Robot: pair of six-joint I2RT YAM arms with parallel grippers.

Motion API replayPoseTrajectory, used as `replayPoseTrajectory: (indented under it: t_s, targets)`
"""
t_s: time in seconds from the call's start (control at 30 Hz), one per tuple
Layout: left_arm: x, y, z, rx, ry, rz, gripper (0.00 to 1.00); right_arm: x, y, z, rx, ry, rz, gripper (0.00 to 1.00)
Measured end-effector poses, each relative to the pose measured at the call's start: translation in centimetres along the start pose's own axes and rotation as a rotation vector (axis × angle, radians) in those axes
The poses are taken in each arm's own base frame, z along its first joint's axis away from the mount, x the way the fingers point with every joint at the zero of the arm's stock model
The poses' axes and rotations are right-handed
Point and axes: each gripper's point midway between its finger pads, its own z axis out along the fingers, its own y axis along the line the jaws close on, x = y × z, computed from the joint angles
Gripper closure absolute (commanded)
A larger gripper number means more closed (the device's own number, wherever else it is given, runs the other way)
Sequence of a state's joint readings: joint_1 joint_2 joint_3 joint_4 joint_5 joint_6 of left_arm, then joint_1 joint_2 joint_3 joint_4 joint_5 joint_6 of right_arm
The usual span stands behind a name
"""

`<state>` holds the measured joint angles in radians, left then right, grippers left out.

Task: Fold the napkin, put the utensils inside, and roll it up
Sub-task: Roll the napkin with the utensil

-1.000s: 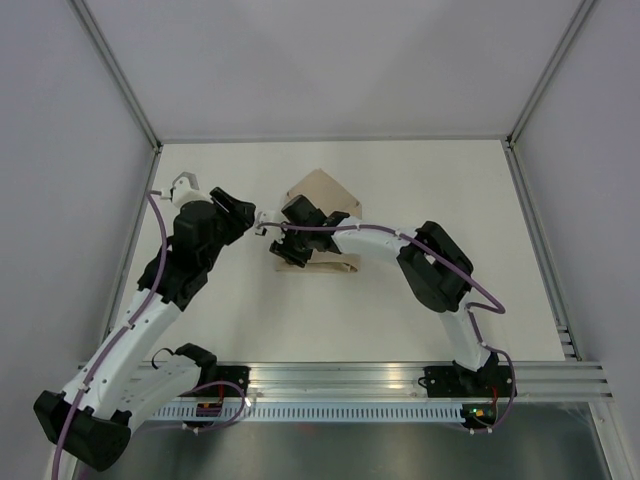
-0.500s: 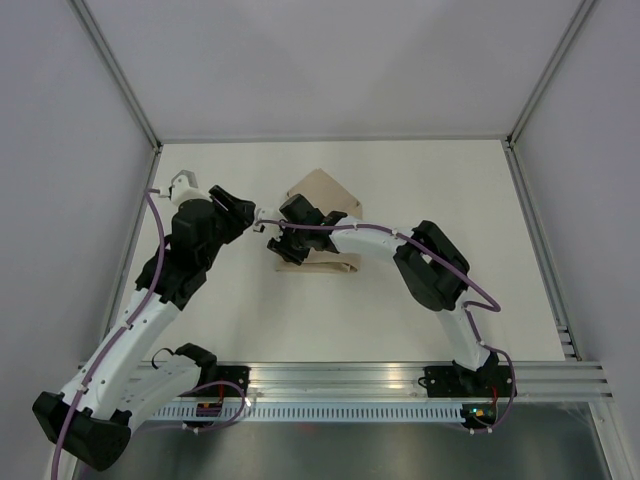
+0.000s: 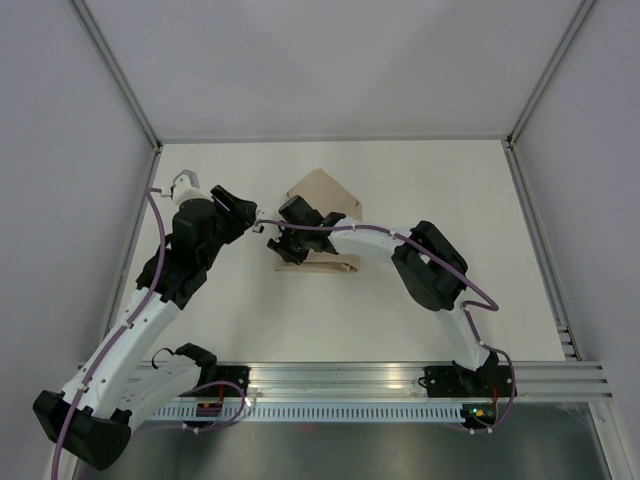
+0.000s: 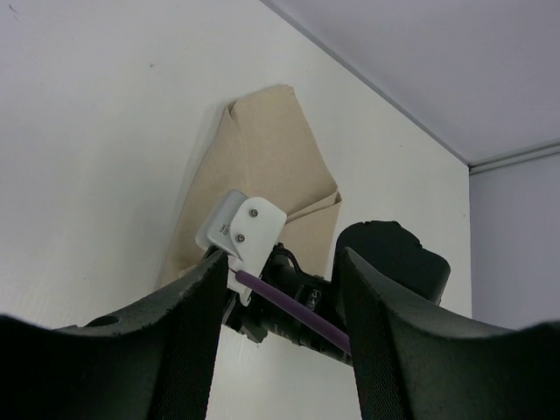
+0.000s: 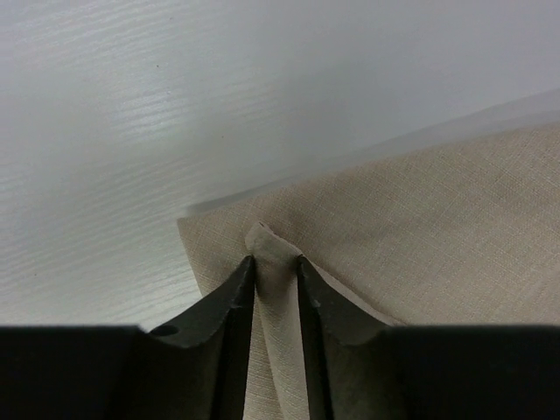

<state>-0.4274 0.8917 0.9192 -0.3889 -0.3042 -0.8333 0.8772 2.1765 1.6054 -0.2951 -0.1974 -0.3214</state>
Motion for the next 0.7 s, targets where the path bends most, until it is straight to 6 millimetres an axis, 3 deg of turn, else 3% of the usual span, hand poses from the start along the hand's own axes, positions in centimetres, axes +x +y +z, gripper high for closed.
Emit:
replayPoseTrajectory:
  t_s: [0.23, 0.43, 0.57, 0.7]
  targets:
    - [0.5, -0.2, 0.2, 0.009, 0.021, 0.002, 0.40, -0.4, -0.2, 0.1, 0.021, -0.014, 0.006, 0.85]
    - [0.5, -0.6, 0.2, 0.030, 0.024, -0.001, 0.40, -0.4, -1.1, -0.4, 0.062, -0.036, 0.056, 0.91]
    - [0.7, -1.0, 0.2, 0.054, 0.033, -0.004, 0.40, -0.9, -2.8, -2.3, 0.117, -0.077, 0.112, 0.94]
    - [1.4, -1.6, 0.4, 0.093, 0.057, 0.001, 0.41, -1.3, -5.0, -5.8, 0.199, -0.130, 0.173, 0.95]
